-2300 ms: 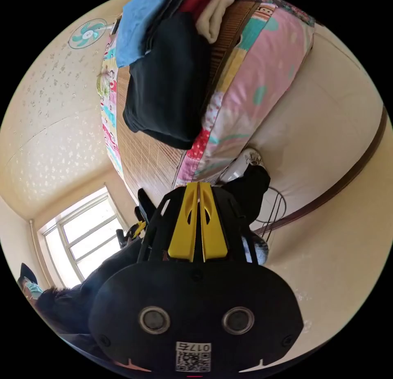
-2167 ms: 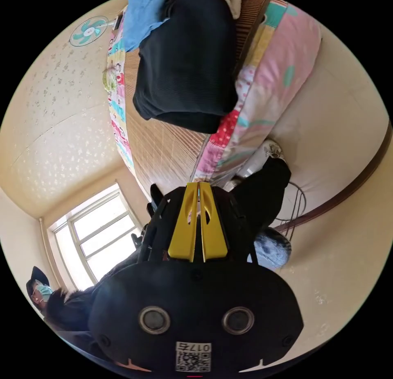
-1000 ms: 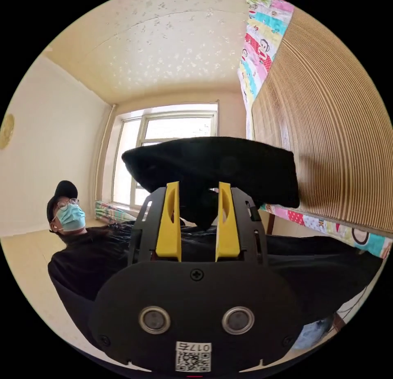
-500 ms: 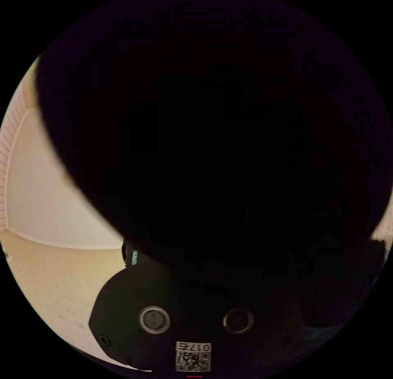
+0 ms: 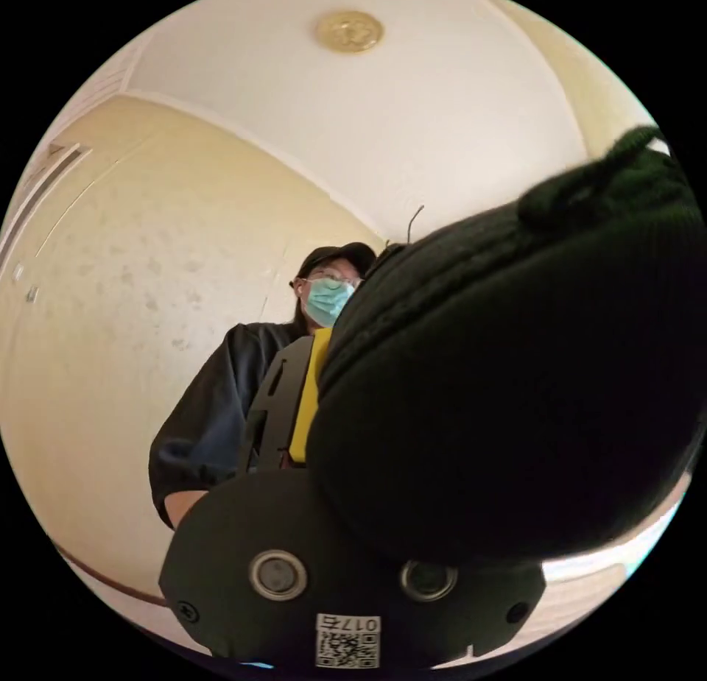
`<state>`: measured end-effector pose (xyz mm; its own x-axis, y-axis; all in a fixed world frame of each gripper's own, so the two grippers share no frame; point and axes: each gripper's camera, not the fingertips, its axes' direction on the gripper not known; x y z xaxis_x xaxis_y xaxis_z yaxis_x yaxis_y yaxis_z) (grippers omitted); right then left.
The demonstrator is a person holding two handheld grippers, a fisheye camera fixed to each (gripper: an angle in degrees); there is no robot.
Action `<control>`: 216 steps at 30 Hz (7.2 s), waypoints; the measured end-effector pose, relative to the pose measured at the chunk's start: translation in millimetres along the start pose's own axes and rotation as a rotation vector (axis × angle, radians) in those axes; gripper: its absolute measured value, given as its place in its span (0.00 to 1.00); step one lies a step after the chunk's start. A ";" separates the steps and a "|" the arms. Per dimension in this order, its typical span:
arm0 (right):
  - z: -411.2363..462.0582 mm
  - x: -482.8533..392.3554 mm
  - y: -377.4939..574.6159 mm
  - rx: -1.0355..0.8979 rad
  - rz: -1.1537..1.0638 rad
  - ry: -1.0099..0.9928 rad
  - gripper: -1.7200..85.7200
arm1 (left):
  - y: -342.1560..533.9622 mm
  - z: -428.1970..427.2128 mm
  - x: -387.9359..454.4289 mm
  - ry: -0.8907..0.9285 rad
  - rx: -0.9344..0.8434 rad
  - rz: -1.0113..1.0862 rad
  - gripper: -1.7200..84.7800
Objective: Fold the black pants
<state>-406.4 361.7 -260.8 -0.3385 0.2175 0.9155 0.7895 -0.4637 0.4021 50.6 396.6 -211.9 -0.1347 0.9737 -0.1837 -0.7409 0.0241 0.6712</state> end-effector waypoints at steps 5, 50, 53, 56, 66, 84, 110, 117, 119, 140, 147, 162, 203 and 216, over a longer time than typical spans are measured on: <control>36.5 42.3 4.7 -0.085 0.020 -0.098 0.08 | -29.8 -3.1 -28.5 0.262 0.362 -0.035 0.17; 439.3 -26.8 -23.0 -0.454 -0.106 1.602 0.06 | -120.1 -37.1 84.1 -0.058 0.727 0.165 0.08; 434.7 -52.5 -79.0 -0.303 -0.133 1.474 0.05 | -127.0 -78.4 109.5 -0.049 0.731 0.206 0.09; 422.1 -40.9 -127.2 -0.257 -0.121 1.419 0.05 | -154.2 -110.9 125.5 -0.170 0.739 0.224 0.09; 134.2 252.2 -148.4 -0.318 0.470 1.943 0.07 | -341.7 -170.5 -212.9 -0.492 0.573 -0.333 0.14; -11.2 8.1 434.4 -0.511 1.935 1.565 0.14 | 202.8 89.7 -465.6 -0.346 -0.260 -1.159 0.16; 42.6 -267.0 452.3 -0.518 2.118 1.361 0.05 | 273.7 39.3 -395.5 -0.621 -0.260 -1.224 0.12; 71.8 -305.1 454.4 -0.511 2.113 1.352 0.05 | 311.0 57.3 -445.3 -0.406 -0.474 -1.259 0.13; 78.7 -314.0 454.3 -0.508 2.117 1.334 0.05 | 318.9 68.4 -442.7 -0.326 -0.497 -1.276 0.08; 321.6 -301.3 342.5 -1.026 1.444 1.075 0.05 | 92.2 132.0 -317.6 -0.173 -0.390 -0.747 0.22; 297.1 -320.6 398.0 -1.190 1.620 0.613 0.06 | 129.4 177.1 -314.7 -0.188 -0.620 -0.777 0.06; -97.2 -135.7 450.1 -0.118 1.582 1.585 0.17 | 256.7 83.5 -294.5 0.090 -0.036 -1.010 0.06; 355.2 -346.7 633.5 -0.291 1.617 1.213 0.06 | 379.9 -107.2 -359.8 0.211 -0.111 -1.051 0.06; 260.9 -249.6 554.4 -0.279 1.398 1.368 0.09 | 386.5 -60.6 -354.7 0.186 -0.181 -1.127 0.05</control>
<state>249.3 274.4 -270.3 0.1330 -0.9841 -0.1173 0.7660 0.1772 -0.6179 -227.9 46.9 69.1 0.5789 0.3719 -0.7257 -0.5836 0.8105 -0.0502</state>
